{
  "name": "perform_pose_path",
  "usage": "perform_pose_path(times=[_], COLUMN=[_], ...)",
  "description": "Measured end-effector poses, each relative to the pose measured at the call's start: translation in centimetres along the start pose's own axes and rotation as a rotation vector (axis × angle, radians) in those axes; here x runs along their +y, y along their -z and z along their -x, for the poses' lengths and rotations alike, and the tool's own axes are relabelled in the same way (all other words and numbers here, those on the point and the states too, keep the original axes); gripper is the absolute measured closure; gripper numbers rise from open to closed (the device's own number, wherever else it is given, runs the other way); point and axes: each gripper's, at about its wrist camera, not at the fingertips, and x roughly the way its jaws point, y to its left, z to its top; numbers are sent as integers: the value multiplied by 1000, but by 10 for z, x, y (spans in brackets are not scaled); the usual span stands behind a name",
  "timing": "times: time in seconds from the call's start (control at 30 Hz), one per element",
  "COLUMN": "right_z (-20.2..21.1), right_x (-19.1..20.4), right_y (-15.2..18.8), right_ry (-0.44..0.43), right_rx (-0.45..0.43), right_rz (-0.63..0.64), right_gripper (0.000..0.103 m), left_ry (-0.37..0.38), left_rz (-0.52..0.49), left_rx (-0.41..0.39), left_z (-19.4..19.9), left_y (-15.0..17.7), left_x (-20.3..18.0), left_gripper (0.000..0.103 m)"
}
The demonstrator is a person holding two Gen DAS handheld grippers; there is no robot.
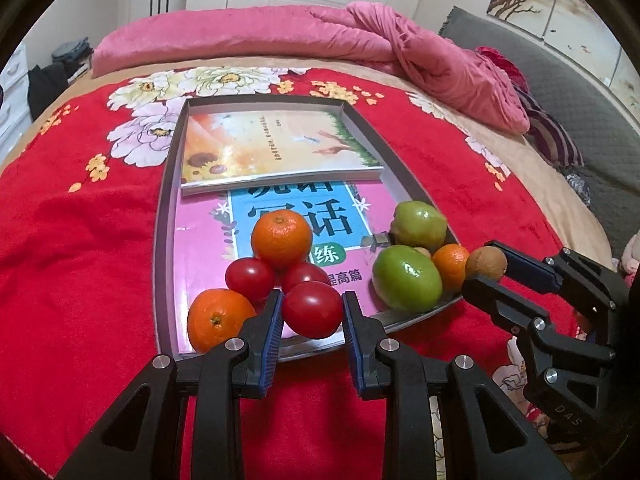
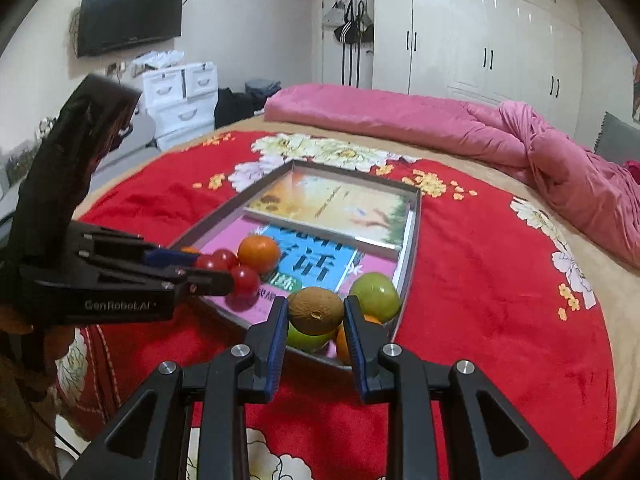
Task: Organize fruits
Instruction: 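Release the kiwi in the tray with the right tool while the left releases the tomato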
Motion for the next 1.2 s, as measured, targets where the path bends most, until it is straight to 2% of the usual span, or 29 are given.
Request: perform_pose_path(times=[0.27,0.4,0.7,1.2], right_z=[-9,-9,-28,-43], right_x=[3,8,35,41], right_y=[4,3,1,3], right_ry=[20,-7,-43,-108], right_rx=[19,5,32,64], right_rz=[26,48,156,144], right_gripper=[75,75,75,75], left_ry=[-1,-4,-4,1], left_rz=[4,-3,-4,-1], left_rx=[15,15,15,16], left_z=[-6,-7,-7,-7], left_y=[0,0,0,1], left_x=[4,3,2,2], left_gripper=[73,73,73,73])
